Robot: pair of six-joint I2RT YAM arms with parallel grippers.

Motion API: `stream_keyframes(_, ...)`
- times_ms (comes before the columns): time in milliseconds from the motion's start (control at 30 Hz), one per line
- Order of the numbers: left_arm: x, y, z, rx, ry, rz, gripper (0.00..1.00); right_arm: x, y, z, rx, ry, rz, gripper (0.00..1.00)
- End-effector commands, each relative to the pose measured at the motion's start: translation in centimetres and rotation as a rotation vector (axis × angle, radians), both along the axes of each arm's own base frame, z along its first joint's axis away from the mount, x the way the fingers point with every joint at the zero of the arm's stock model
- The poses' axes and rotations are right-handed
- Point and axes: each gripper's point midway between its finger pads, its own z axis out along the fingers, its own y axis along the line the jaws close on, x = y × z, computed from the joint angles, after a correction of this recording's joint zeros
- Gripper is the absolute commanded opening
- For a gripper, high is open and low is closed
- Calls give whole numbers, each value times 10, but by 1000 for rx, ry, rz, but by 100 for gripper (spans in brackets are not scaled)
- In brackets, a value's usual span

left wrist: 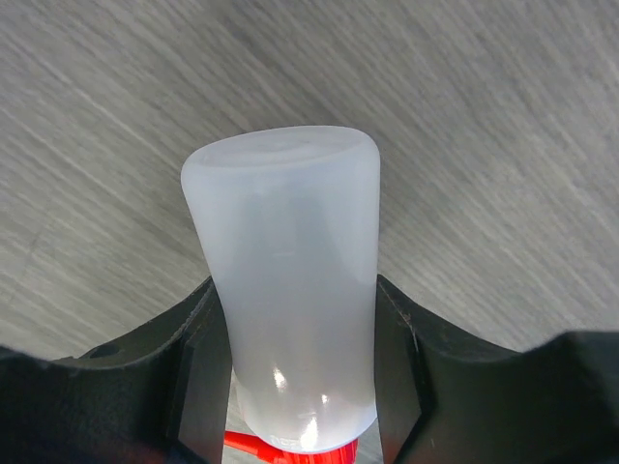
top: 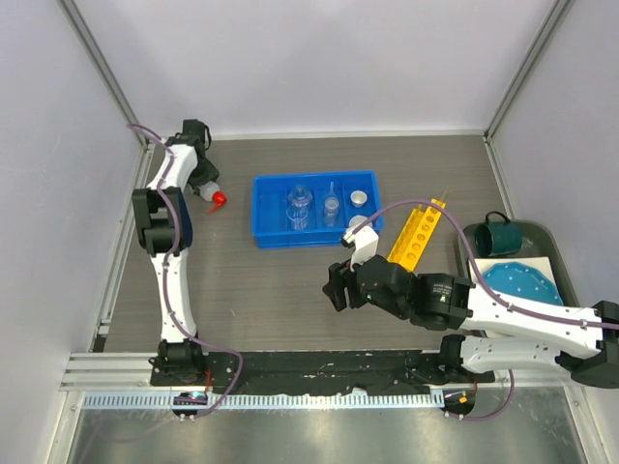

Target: Organize the chemistry lab equipment

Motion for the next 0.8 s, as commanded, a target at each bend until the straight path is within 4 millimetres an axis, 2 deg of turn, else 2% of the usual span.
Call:
stream_keyframes(0, -8, 4, 59, 105, -59, -76, 43, 5, 8, 14, 55, -20, -24, 65)
stream_keyframes(67, -18, 3, 68, 115, -44, -112, 43, 8, 7, 18, 56, -31, -38, 65)
stream_keyframes(100, -19, -16, 89, 108, -90, -155, 43, 10, 7, 18, 53, -37, -46, 65)
stream_keyframes(133, -27, -28, 85, 91, -78, -192, 43, 11, 9, 18, 48, -40, -45, 65)
stream_keyframes(300, -47, -61, 127, 79, -167, -299, 44, 10, 7, 10, 36, -18, -62, 65)
stream_keyframes(333, -50, -76, 142, 58, -195, -349, 44, 9, 5, 6, 36, -8, -71, 65)
stream_keyframes(367, -57, -82, 145, 55, -178, -388, 44, 9, 3, 6, 41, -7, -78, 65)
stream_keyframes(400, -60, -96, 151, 50, -181, -434, 44, 9, 0, 6, 41, -4, -84, 65)
stream_keyframes(433, -62, -105, 163, 49, -198, -463, 44, 9, -3, 2, 37, 0, -101, 65)
stream_keyframes(467, -69, -111, 166, 60, -177, -504, 44, 9, -6, 4, 45, 0, -108, 65)
stream_keyframes(500, -74, -128, 170, 64, -178, -553, 44, 9, -10, 2, 37, 3, -116, 65)
stream_keyframes(533, -76, -137, 177, 69, -186, -579, 44, 8, -12, 0, 33, 7, -122, 65)
stream_keyframes(567, -83, -141, 176, 86, -161, -600, 45, 8, -15, -1, 36, 11, -133, 65)
stream_keyframes(633, -89, -163, 179, 97, -155, -669, 45, 7, -21, -3, 35, 18, -145, 65)
stream_keyframes(767, -98, -180, 162, 132, -79, -736, 46, 4, -28, -3, 60, 39, -168, 65)
